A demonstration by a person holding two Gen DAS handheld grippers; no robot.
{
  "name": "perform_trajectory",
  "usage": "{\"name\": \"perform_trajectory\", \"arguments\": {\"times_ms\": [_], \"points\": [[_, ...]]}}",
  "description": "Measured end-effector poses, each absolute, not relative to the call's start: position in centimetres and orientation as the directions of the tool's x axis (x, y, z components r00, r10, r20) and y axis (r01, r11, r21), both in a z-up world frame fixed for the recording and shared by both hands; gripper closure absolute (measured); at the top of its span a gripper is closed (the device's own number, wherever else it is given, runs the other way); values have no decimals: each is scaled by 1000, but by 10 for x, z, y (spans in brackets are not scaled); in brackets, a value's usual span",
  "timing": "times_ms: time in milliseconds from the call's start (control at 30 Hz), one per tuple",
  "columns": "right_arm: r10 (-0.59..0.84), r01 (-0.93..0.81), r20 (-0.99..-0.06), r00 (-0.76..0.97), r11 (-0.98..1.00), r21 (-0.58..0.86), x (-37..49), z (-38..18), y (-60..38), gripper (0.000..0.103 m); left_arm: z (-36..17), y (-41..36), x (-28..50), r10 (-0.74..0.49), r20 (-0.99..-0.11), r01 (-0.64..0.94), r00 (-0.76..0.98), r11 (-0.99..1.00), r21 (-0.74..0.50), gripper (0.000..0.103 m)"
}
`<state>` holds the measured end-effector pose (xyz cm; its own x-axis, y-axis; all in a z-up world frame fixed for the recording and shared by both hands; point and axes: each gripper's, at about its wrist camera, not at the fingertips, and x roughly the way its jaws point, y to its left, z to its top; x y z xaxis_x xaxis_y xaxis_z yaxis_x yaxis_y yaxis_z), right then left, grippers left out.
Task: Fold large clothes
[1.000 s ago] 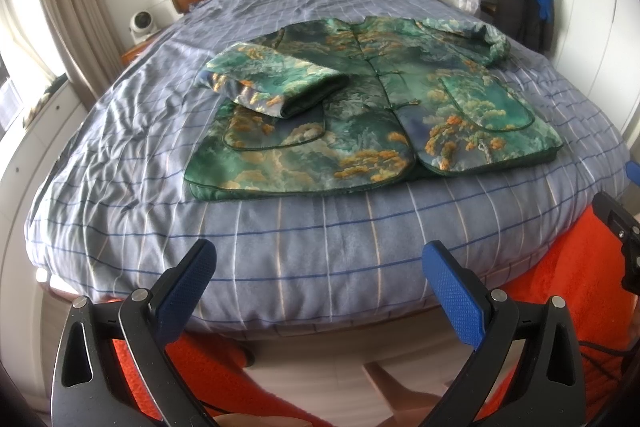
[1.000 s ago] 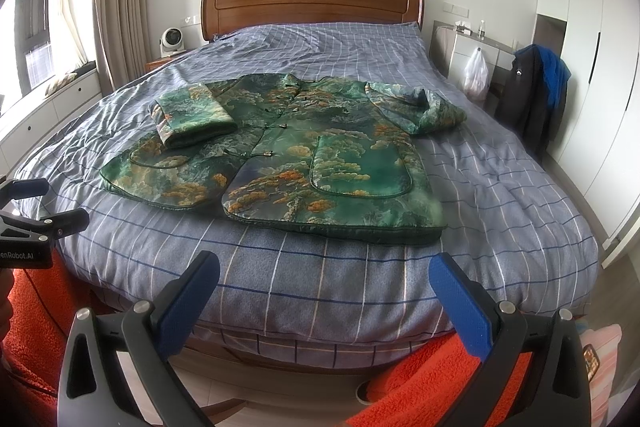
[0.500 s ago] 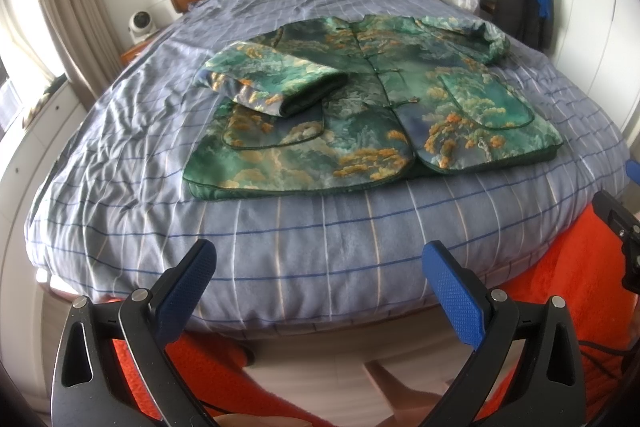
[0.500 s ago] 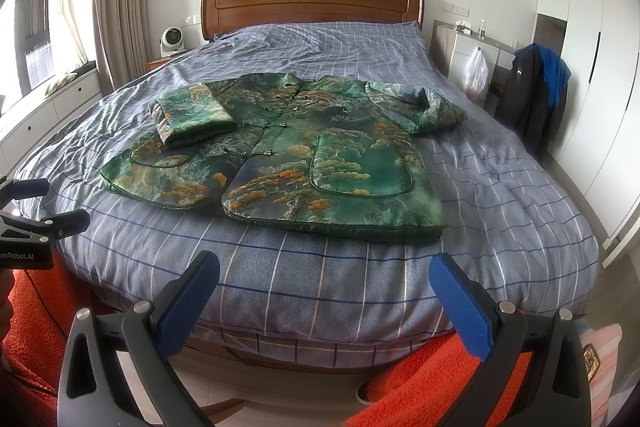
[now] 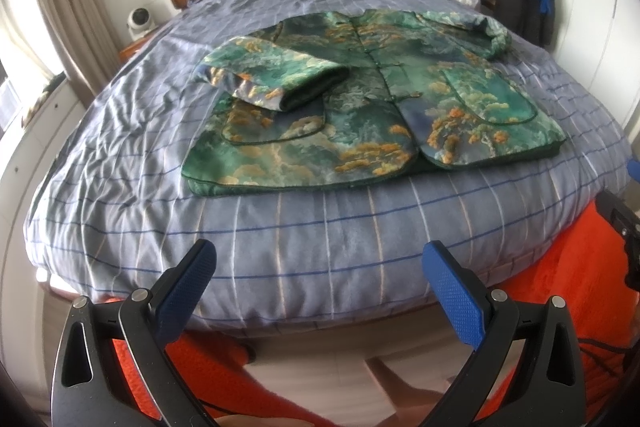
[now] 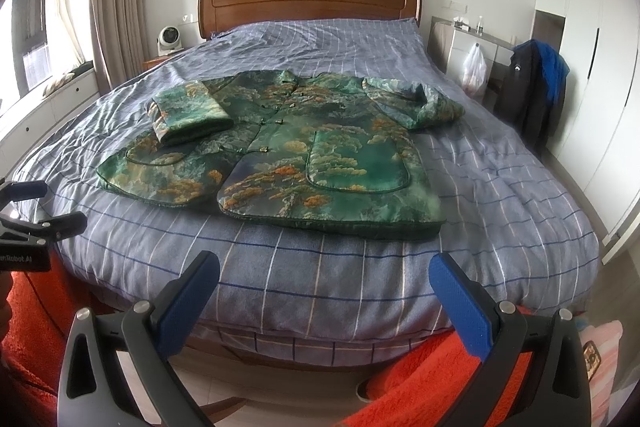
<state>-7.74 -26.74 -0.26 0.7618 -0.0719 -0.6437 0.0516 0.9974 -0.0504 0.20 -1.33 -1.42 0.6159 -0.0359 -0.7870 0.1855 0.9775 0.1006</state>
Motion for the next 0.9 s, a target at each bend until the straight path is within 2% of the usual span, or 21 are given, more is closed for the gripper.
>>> {"name": "perform_trajectory", "arguments": {"times_ms": [233,433,533,600,633,700,800,900], "points": [[-67,38,-643,763,998,-60,-78,-2,-267,0,-18,38,31,-47,-829,71,557,997,-9,1],[-87,56,-618,781,996,-69,-75,4,-280,0,-13,67,48,-37,-811,74,584,997,8,0],[-59,26,-590,805,998,-64,-64,9,-301,0,-17,94,86,-99,-813,124,574,992,-34,0],[-34,-11,-595,803,997,-73,-47,6,-322,0,-30,115,122,-200,-841,169,502,977,-131,0],[-32,-22,-607,794,996,-81,-37,2,-333,0,-40,129,146,-251,-852,170,459,966,-193,1],[-40,-14,-659,751,997,-77,-8,-11,-362,0,-57,145,177,-263,-870,138,417,965,-225,1],[16,26,-750,662,999,44,38,-38,-409,0,-85,154,216,-285,-889,144,358,958,-249,1],[86,93,-804,589,981,173,75,-68,-446,0,-111,155,239,-234,-914,92,331,972,-216,1]]}}
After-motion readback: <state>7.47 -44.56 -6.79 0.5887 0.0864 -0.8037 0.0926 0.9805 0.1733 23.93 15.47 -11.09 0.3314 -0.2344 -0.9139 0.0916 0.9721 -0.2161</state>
